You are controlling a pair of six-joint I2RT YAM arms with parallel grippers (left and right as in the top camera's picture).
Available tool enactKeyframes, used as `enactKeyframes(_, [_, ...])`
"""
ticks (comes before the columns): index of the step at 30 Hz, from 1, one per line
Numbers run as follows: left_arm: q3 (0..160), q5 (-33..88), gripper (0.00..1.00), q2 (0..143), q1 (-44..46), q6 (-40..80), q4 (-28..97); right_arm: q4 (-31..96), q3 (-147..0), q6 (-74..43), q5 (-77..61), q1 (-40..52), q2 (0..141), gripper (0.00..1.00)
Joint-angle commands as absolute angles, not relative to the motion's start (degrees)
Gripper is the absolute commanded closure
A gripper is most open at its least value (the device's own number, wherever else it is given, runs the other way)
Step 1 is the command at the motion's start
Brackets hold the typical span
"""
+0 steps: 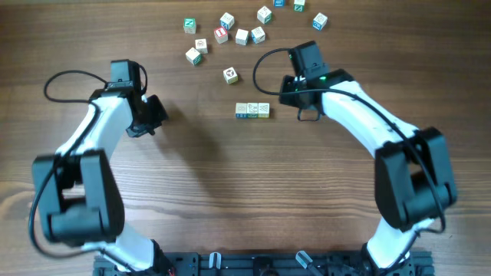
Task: Form a horizontal line
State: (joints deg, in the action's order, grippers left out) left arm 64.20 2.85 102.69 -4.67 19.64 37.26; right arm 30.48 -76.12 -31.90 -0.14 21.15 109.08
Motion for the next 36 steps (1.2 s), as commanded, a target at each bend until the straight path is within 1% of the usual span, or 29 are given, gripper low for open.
enactKeyframes(1, [64.1,1.9,0.96,91.4,-4.4,18.7,38.4,31.9,-76.1,-29.1,5.1,19.4,98.0,0.95])
enactKeyframes(5, [64.1,2.1,0.96,80.9,-2.5,15.1,40.7,36.0,-76.1,-26.7,9.4,19.4,89.1,0.95])
enactKeyframes(9, [64.1,1.8,0.96,70.0,1.0,13.2,44.8,41.5,-76.1,-26.7,13.0,19.4,80.6,0.96])
enactKeyframes(13, [64.1,1.8,0.96,56.9,5.6,12.2,51.0,46.2,-76.1,-26.7,13.1,19.4,72.0,0.95])
enactKeyframes(17, [64.1,0.4,0.95,46.1,7.7,12.2,56.8,50.8,-76.1,-26.7,13.2,19.4,64.2,0.95])
enactKeyframes(21, [64.1,-1.2,0.82,35.6,7.9,12.2,61.8,54.9,-76.1,-27.0,14.2,19.4,57.5,0.95])
enactKeyframes(22, [64.1,-1.1,0.77,33.4,7.9,12.4,62.6,55.8,-76.1,-27.1,14.2,19.4,55.9,0.95])
enactKeyframes(23, [64.1,-1.1,0.76,31.5,7.9,12.5,63.4,56.7,-76.1,-27.2,14.2,19.4,54.5,0.95])
enactKeyframes(25, [64.1,-1.1,0.74,28.7,7.9,12.8,64.5,58.3,-76.1,-27.2,14.2,19.4,52.2,0.95])
enactKeyframes(26, [64.1,-1.1,0.71,27.2,7.9,13.9,65.2,59.5,-76.1,-27.2,14.2,19.4,50.9,0.95])
enactKeyframes(28, [64.1,-1.1,0.71,25.8,7.9,15.7,65.9,61.4,-76.1,-27.2,14.2,19.4,49.6,0.95])
enactKeyframes(30, [64.1,-1.2,0.74,25.6,7.9,17.2,66.6,63.6,-76.0,-27.6,14.2,19.4,49.5,0.95])
enactKeyframes(36, [64.1,-1.1,0.75,25.8,7.9,17.4,68.1,66.8,-70.7,-32.8,14.2,19.4,50.5,0.95])
